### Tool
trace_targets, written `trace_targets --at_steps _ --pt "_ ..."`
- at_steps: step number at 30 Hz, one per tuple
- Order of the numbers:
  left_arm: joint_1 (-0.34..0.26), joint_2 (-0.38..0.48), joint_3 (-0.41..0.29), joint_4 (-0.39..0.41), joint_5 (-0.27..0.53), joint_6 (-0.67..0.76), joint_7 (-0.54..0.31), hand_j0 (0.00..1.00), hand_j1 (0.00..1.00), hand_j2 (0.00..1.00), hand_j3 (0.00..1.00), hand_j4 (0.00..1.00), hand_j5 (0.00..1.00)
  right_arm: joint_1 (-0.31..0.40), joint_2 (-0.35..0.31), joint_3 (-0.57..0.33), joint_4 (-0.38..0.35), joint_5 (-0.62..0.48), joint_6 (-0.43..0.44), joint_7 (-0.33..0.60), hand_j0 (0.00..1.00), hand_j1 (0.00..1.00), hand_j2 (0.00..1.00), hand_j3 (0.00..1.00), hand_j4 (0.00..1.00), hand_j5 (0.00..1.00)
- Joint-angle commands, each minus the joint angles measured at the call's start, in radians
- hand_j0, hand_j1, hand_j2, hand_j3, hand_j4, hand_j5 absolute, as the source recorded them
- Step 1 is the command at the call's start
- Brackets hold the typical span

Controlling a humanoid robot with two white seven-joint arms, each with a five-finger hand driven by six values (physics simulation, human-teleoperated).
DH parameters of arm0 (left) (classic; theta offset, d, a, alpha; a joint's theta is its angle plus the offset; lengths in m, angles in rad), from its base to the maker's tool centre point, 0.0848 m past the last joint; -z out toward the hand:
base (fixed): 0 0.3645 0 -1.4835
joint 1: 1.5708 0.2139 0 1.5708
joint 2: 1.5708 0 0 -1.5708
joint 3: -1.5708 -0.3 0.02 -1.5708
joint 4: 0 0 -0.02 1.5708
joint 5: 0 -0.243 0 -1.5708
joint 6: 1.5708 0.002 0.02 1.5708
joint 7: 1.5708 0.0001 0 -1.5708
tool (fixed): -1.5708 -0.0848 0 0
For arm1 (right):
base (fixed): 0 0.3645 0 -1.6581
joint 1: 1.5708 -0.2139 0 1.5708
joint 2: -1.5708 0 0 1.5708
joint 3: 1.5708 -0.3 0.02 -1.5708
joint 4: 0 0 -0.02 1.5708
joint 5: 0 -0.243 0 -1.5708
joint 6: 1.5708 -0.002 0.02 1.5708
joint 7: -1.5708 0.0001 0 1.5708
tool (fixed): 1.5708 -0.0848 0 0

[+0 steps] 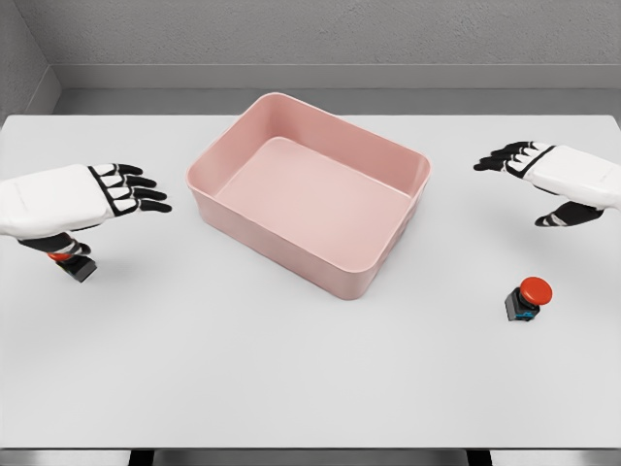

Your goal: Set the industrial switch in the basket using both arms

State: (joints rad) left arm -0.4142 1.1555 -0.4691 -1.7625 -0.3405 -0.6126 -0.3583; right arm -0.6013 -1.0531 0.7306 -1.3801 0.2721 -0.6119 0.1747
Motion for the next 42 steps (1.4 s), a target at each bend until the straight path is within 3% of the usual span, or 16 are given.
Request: trace_targets --at_steps 1,4,7,11,14,17,20,23,28,32,37,42 --pt "0.0 0.004 0.0 0.0 0.006 0.002 0.001 1.0 1.0 1.0 1.0 1.0 1.0 0.0 -0.001 -0.003 0.0 -0.007 0.001 -0.004 1.0 1.0 1.0 1.0 1.0 1.0" --pt "-0.002 0.004 0.0 0.0 0.006 0.002 0.001 1.0 1.0 1.0 1.0 1.0 1.0 0.002 -0.005 -0.011 0.006 -0.005 0.001 -0.009 1.0 1.0 1.0 1.0 1.0 1.0" --pt "-0.005 0.024 0.006 0.0 0.006 0.002 0.001 1.0 1.0 1.0 1.0 1.0 1.0 0.025 -0.059 -0.007 0.009 0.007 0.001 0.003 1.0 1.0 1.0 1.0 1.0 1.0" --pt "-0.015 0.141 0.004 0.0 0.006 0.002 -0.002 1.0 1.0 1.0 1.0 1.0 1.0 0.067 -0.146 -0.01 0.018 0.007 0.001 0.003 1.0 1.0 1.0 1.0 1.0 1.0" --pt "-0.014 0.173 0.003 0.001 0.005 0.002 -0.008 1.0 1.0 1.0 1.0 1.0 1.0 0.097 -0.162 -0.007 0.009 0.012 0.001 0.003 1.0 1.0 1.0 1.0 1.0 1.0" --pt "-0.012 0.171 -0.034 0.014 -0.032 0.002 -0.01 1.0 1.0 1.0 1.0 1.0 1.0 0.112 -0.186 0.0 -0.033 0.013 0.001 0.005 1.0 1.0 1.0 1.0 1.0 1.0" --pt "-0.008 0.113 -0.083 0.12 -0.146 0.002 -0.008 1.0 1.0 1.0 1.0 1.0 1.0 0.156 -0.188 0.0 -0.097 0.013 0.001 0.005 1.0 1.0 1.0 1.0 1.0 1.0" --pt "-0.006 0.099 -0.085 0.121 -0.193 0.002 -0.008 1.0 1.0 1.0 1.0 1.0 1.0 0.196 -0.203 -0.005 -0.152 0.015 0.001 0.019 1.0 1.0 1.0 1.0 1.0 1.0" --pt "-0.002 0.036 -0.086 0.121 -0.262 0.002 -0.008 1.0 1.0 1.0 1.0 1.0 1.0 0.216 -0.212 -0.003 -0.158 0.015 0.001 0.02 1.0 1.0 1.0 1.0 1.0 1.0" --pt "0.002 0.033 -0.088 0.121 -0.272 0.002 -0.008 1.0 1.0 1.0 1.0 1.0 1.0 0.224 -0.226 0.001 -0.211 0.015 0.001 0.02 1.0 1.0 1.0 1.0 1.0 1.0" --pt "0.002 0.029 -0.117 0.123 -0.341 0.002 -0.007 0.91 0.91 0.91 0.91 0.91 0.91 0.255 -0.226 0.0 -0.246 0.015 0.001 0.034 1.0 1.0 1.0 1.0 1.0 1.0" --pt "-0.003 0.007 -0.118 0.164 -0.356 0.002 -0.002 0.91 0.91 0.91 0.91 0.91 0.91 0.255 -0.22 -0.008 -0.249 0.015 0.001 0.034 1.0 1.0 1.0 1.0 1.0 1.0"
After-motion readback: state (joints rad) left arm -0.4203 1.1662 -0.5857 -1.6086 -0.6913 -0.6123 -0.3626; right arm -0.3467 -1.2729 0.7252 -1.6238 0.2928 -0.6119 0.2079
